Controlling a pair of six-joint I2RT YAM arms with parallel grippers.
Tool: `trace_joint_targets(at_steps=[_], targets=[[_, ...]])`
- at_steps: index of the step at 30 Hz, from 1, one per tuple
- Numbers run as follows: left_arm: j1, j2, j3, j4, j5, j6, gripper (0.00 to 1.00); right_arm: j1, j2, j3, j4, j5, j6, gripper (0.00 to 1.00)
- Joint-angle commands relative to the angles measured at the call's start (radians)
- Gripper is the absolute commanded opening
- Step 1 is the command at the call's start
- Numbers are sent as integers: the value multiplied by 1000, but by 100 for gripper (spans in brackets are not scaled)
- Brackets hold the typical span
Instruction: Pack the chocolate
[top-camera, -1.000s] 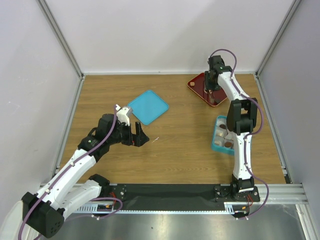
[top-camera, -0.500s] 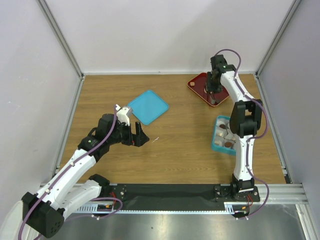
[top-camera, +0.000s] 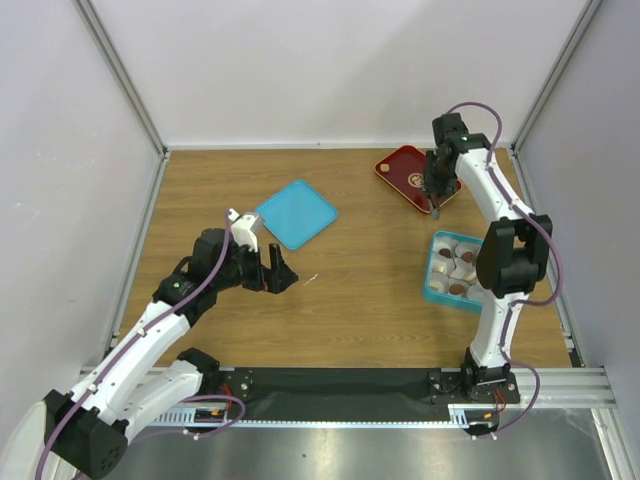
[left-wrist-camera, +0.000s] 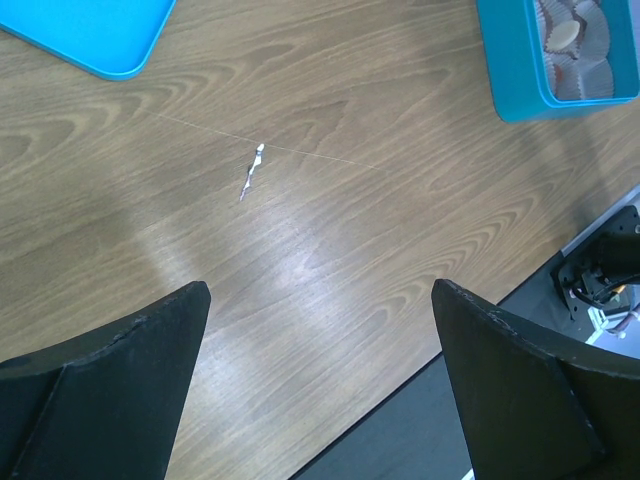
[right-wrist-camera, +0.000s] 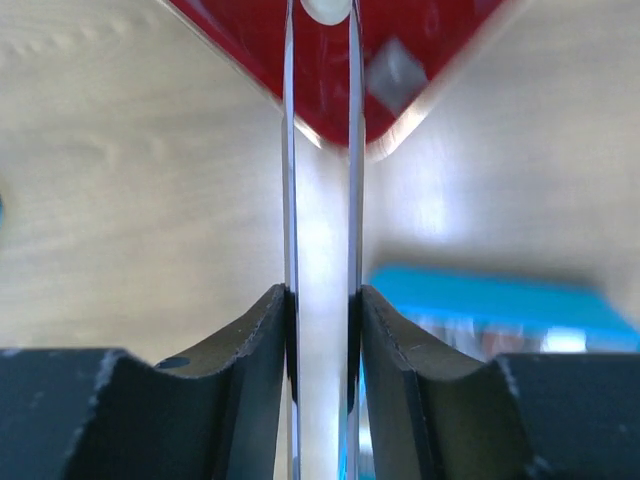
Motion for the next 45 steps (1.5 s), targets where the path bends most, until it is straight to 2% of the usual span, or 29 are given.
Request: trace_joint_targets(at_steps=[1,12,17,25,45], targets=[[8,-24,23,32,33,14,100,-26,-156,-73,-60,23,67,38],[6,-79,20,63,99,4,100,-129,-575,-445,-195,29,220,39],[3,-119,17,69,94,1,100,-142,-715,-524,-256,53,289,39],[-8,-142,23,61,76,4,100,-185,-832,-596,-370,90,343,39],[-70,-142,43,31,25,17,100,-185,-1022,-740,-519,-27,403,39]])
